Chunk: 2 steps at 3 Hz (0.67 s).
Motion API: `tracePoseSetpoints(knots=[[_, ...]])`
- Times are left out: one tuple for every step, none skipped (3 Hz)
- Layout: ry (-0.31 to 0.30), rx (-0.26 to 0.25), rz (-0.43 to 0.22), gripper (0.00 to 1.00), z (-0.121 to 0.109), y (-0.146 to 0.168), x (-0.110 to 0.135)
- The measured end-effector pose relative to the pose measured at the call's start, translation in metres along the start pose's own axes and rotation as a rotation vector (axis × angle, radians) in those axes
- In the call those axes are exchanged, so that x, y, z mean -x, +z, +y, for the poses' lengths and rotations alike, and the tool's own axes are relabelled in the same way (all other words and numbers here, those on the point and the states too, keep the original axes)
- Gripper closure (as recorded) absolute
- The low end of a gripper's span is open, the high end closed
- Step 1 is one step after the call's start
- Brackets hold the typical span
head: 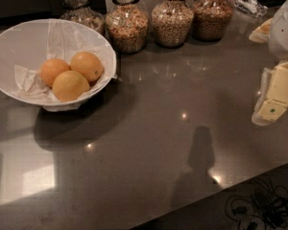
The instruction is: Pick orange from white bowl
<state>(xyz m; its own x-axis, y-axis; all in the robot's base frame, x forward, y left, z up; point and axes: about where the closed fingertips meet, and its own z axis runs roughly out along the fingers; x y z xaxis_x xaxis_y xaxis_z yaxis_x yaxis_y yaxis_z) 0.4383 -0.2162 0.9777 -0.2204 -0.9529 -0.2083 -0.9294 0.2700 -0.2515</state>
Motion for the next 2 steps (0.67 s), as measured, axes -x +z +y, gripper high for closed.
tracePoseSetpoints(knots=[[0.000, 0.000, 0.000, 0.00, 0.0000, 0.0000, 0.0000], [-0.020, 0.002, -0.006, 0.00, -0.0064, 0.0042, 0.0093]])
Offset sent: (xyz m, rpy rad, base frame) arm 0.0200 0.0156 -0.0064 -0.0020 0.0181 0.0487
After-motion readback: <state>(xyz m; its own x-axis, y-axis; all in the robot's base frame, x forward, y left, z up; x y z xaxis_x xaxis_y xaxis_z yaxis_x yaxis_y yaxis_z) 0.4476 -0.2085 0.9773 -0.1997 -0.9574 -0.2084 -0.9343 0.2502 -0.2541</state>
